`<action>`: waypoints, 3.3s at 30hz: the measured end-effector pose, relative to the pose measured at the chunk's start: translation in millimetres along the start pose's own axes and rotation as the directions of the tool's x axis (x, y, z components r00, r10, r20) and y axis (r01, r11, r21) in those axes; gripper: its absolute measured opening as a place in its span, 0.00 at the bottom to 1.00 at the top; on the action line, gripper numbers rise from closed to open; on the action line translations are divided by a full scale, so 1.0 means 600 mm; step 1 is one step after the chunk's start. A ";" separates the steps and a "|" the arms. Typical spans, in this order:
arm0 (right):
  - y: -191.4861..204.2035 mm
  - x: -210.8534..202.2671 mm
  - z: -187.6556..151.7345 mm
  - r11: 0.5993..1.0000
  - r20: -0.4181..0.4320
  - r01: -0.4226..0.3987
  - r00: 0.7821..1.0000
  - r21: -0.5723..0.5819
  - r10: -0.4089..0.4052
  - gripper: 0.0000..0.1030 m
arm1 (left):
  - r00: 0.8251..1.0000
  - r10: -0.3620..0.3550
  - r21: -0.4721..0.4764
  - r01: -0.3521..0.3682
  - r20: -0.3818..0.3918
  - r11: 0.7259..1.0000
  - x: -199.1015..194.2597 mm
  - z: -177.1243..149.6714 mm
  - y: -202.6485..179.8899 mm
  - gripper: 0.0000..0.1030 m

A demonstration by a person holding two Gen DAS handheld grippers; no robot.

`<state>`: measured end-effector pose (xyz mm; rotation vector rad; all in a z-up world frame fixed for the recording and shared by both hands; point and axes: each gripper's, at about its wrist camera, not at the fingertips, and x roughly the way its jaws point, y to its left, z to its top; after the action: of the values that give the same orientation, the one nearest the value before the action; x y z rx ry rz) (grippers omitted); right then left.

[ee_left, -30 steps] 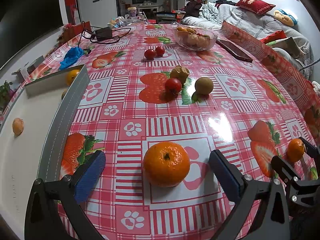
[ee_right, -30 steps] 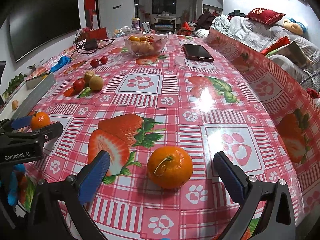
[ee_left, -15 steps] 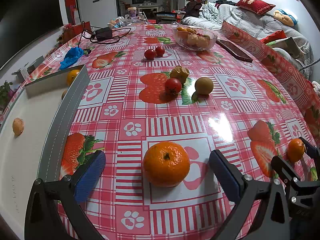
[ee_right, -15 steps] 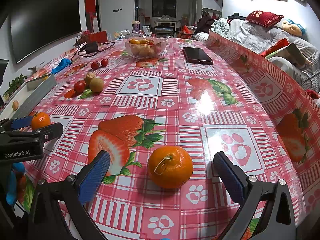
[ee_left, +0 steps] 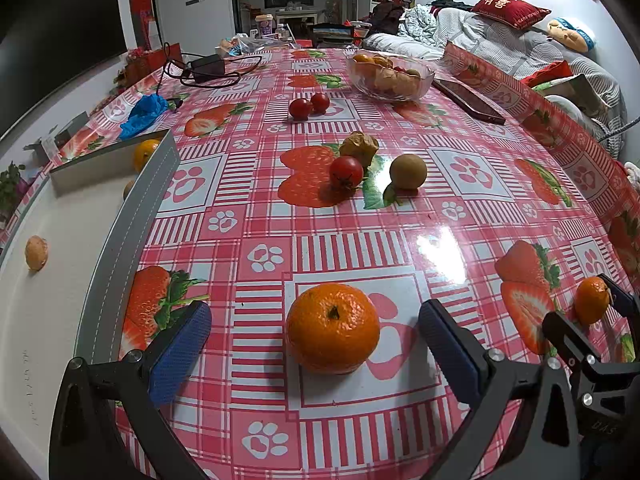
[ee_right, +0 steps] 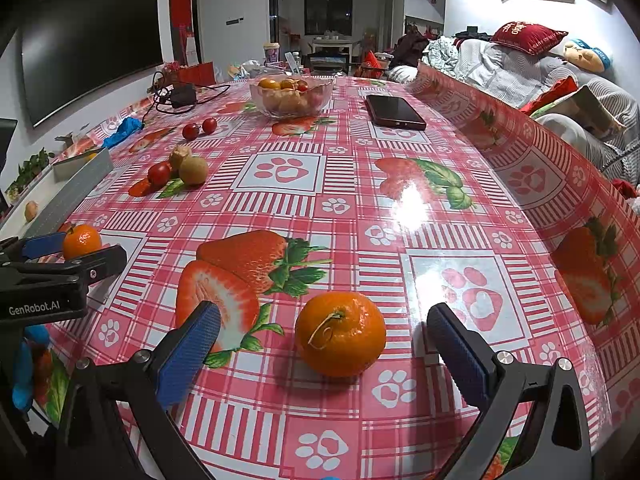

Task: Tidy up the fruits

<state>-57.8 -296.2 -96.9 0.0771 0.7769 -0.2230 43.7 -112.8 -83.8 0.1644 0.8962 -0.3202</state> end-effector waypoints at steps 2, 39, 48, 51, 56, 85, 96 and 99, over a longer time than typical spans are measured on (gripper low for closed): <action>0.000 0.000 0.000 1.000 0.000 0.000 1.000 0.000 0.000 1.00 | 1.000 0.000 0.000 0.000 0.000 1.000 0.000 0.000 0.000 1.00; 0.000 -0.002 0.002 1.000 -0.005 0.000 1.000 -0.002 0.000 1.00 | 1.000 0.012 0.007 -0.012 -0.016 1.000 0.000 0.004 0.000 1.00; 0.000 -0.001 0.003 1.000 -0.006 0.000 1.000 -0.002 0.000 1.00 | 0.988 0.156 0.131 -0.153 -0.018 0.980 -0.006 0.016 -0.038 1.00; 0.000 -0.001 0.003 1.000 -0.006 0.000 1.000 -0.002 0.000 1.00 | 0.985 0.168 0.131 -0.162 -0.033 0.978 -0.003 0.020 -0.039 1.00; 0.001 -0.002 0.003 1.000 -0.005 0.000 1.000 -0.002 0.000 1.00 | 0.985 0.168 0.127 -0.162 -0.039 0.978 -0.002 0.021 -0.037 1.00; -0.007 -0.002 0.041 0.990 -0.171 -0.128 0.976 0.057 0.136 0.37 | 0.984 -0.106 0.051 0.114 -0.142 0.992 -0.034 0.014 -0.022 0.40; -0.011 -0.009 0.062 0.964 -0.213 -0.201 0.948 0.174 0.236 0.37 | 0.993 -0.113 -0.008 0.113 -0.032 0.994 -0.116 0.051 0.056 0.40; 0.016 -0.015 0.083 0.960 -0.208 -0.234 0.942 0.155 0.263 0.37 | 0.996 -0.084 -0.026 0.083 -0.006 0.996 -0.131 0.057 0.088 0.40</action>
<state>-27.5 -293.1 -55.4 0.3263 0.9709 -0.0218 41.1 -56.5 -0.3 0.1043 0.9150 -0.3859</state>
